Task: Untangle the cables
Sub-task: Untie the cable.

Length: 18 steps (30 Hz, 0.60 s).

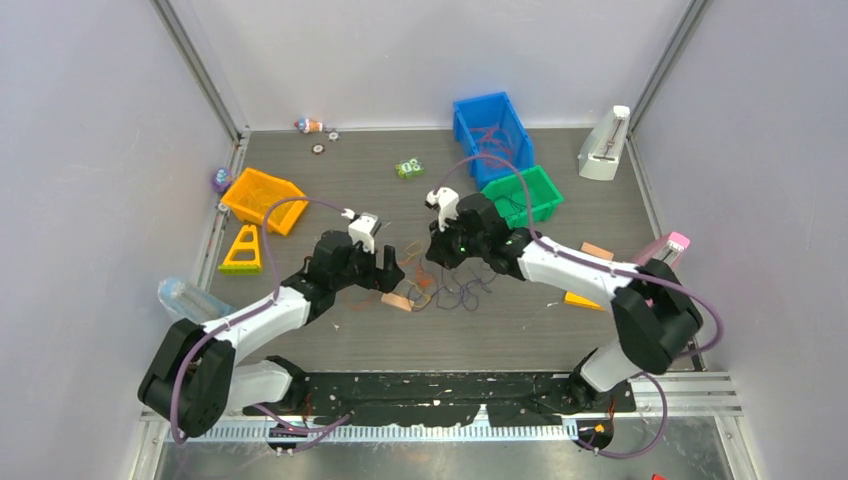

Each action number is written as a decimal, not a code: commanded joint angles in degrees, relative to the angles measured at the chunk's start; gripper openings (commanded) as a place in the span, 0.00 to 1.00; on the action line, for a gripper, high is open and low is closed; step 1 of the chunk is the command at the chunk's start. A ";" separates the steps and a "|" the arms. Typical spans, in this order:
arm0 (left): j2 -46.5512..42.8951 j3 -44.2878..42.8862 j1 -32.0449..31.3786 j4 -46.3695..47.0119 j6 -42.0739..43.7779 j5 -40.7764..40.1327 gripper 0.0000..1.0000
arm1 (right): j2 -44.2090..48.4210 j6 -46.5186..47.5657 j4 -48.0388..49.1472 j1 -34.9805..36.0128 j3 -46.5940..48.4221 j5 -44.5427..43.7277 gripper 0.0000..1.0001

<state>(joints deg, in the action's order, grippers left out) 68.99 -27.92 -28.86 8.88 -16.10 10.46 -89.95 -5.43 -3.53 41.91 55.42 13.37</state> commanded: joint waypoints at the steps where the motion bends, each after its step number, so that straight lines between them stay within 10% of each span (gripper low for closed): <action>1: -1.48 0.61 0.23 4.23 0.18 3.26 0.84 | 8.14 0.88 0.17 0.36 1.76 3.02 0.05; 18: -12.22 11.18 0.14 21.54 3.03 6.04 0.82 | 18.27 2.09 -10.85 0.63 7.51 11.75 0.05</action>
<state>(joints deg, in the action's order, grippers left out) 56.97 -17.76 -28.86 22.22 -15.49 16.29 -74.28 -4.51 -12.01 42.06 59.22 20.38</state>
